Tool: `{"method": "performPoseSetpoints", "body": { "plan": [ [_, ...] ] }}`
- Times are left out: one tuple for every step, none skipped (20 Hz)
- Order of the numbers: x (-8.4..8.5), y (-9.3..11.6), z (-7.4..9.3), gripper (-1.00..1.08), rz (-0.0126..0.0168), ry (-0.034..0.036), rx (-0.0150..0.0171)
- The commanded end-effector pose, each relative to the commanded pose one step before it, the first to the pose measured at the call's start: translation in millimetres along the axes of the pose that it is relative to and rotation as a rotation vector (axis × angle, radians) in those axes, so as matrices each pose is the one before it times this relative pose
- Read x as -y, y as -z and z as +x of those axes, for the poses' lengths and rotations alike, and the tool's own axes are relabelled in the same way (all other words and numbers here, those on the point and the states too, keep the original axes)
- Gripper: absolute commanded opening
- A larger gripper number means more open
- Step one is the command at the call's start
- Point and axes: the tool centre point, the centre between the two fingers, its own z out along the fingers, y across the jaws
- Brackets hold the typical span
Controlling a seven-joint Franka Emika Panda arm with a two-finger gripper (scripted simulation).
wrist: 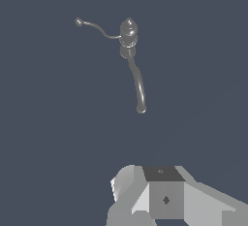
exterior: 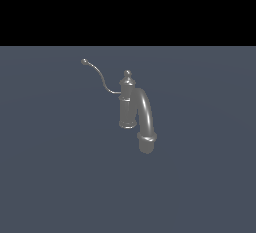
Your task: Turn on the faucet by rotating a designated handle.
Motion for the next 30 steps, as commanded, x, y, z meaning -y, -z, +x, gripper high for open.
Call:
{"method": "performPoseSetpoints", "body": {
  "plan": [
    [-0.01, 0.0, 0.0, -1.0, 0.0, 0.0, 0.0],
    [0.21, -0.02, 0.24, -1.0, 0.00015, -0.00065, -0.00016],
    [0.28, 0.0, 0.63, -1.0, 0.00067, -0.00269, -0.00063],
    [0.62, -0.04, 1.08, -1.0, 0.00105, -0.00407, -0.00097],
    [0.85, -0.05, 1.46, -1.0, 0.0015, -0.0055, -0.00135],
    [0.94, -0.05, 1.55, -1.0, 0.00174, -0.00585, -0.00151],
    [0.76, -0.03, 1.18, -1.0, 0.0015, -0.00442, -0.00126],
    [0.55, 0.01, 0.78, -1.0, 0.00122, -0.00292, -0.00098],
    [0.42, 0.02, 0.39, -1.0, 0.00079, -0.00118, -0.00061],
    [0.23, -0.05, 0.11, -1.0, 0.0, 0.0, 0.0],
    [-0.24, 0.14, -0.34, -1.0, 0.00036, 0.00088, -0.00023],
    [-0.17, 0.03, -0.08, -1.0, 0.0, 0.0, 0.0],
    [0.09, -0.16, 0.4, -1.0, -0.00051, -0.00142, 0.00033],
    [0.1, -0.14, 0.6, -1.0, -0.00021, -0.00248, 0.00007],
    [0.19, -0.2, 0.9, -1.0, -0.00021, -0.00365, 0.00003],
    [0.25, -0.26, 1.19, -1.0, -0.00023, -0.00488, 0.0],
    [0.33, -0.32, 1.46, -1.0, -0.00026, -0.00597, -0.00001],
    [0.41, -0.39, 1.73, -1.0, -0.00033, -0.00703, 0.0],
    [0.46, -0.47, 1.99, -1.0, -0.00042, -0.00816, 0.00003],
    [0.54, -0.55, 2.24, -1.0, -0.00051, -0.0092, 0.00005],
    [0.63, -0.63, 2.49, -1.0, -0.00057, -0.01023, 0.00005],
    [0.74, -0.71, 2.73, -1.0, -0.00062, -0.01122, 0.00004],
    [0.85, -0.8, 2.98, -1.0, -0.00065, -0.01232, 0.00003],
    [0.98, -0.9, 3.22, -1.0, -0.00069, -0.01334, 0.00002],
    [1.12, -1.01, 3.46, -1.0, -0.00075, -0.01443, 0.00001],
    [1.28, -1.12, 3.7, -1.0, -0.0008, -0.01548, 0.0],
    [1.45, -1.25, 3.93, -1.0, -0.00084, -0.01657, -0.00002],
    [1.64, -1.39, 4.16, -1.0, -0.00088, -0.01764, -0.00004],
    [1.84, -1.54, 4.38, -1.0, -0.00091, -0.01874, -0.00006],
    [2.07, -1.7, 4.59, -1.0, -0.00095, -0.01981, -0.00008]
  ]
}}
